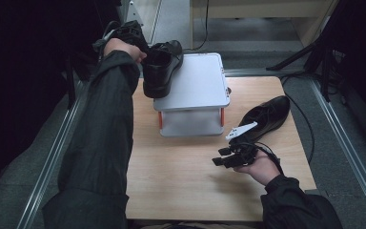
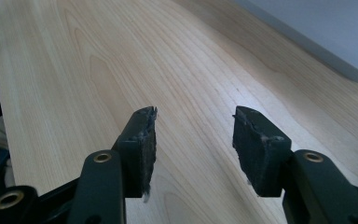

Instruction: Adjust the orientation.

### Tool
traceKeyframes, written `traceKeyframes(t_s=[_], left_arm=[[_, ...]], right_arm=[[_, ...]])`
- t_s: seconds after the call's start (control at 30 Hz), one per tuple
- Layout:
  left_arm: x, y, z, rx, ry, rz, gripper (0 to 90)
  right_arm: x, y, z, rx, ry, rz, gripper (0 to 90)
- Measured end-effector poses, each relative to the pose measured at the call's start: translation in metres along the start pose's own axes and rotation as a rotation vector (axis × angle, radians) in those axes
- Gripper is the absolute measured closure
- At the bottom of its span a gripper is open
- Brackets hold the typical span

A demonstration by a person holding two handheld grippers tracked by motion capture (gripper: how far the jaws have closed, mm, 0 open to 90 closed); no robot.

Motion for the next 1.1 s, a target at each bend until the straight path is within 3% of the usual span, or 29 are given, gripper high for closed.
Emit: traceKeyframes(t_s=[0.33,0.43,0.5,0.7,1.1], left_arm=[[-0.006,0.018,-0.022,0.024,-0.012,-0.006,84.1],[-0.002,0.024,-0.025,0.051,-0.054,-0.019,81.8],[0.000,0.030,-0.029,0.047,-0.076,-0.034,80.1],[0.004,0.028,-0.033,0.052,-0.073,-0.030,79.4],[0.009,0.026,-0.030,0.117,-0.026,-0.057,69.7]], right_arm=[[0.005,0.003,0.004,0.016,0.002,-0.018,50.1],[0.005,0.004,0.004,0.017,0.003,-0.020,50.1],[0.005,0.004,0.005,0.018,0.005,-0.020,50.1],[0.005,0.003,0.005,0.016,0.004,-0.014,50.1],[0.002,0.003,0.001,0.011,-0.006,-0.008,50.1]])
Point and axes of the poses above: each handheld gripper's, and its own axes: z roughly backward along the jaws, x roughly out of its underside, y roughly to its right, the point moved 8 cm from there along -z, roughly forward along the jaws, and after that the axes turned 11 degrees about -z, right-handed, at the moved point
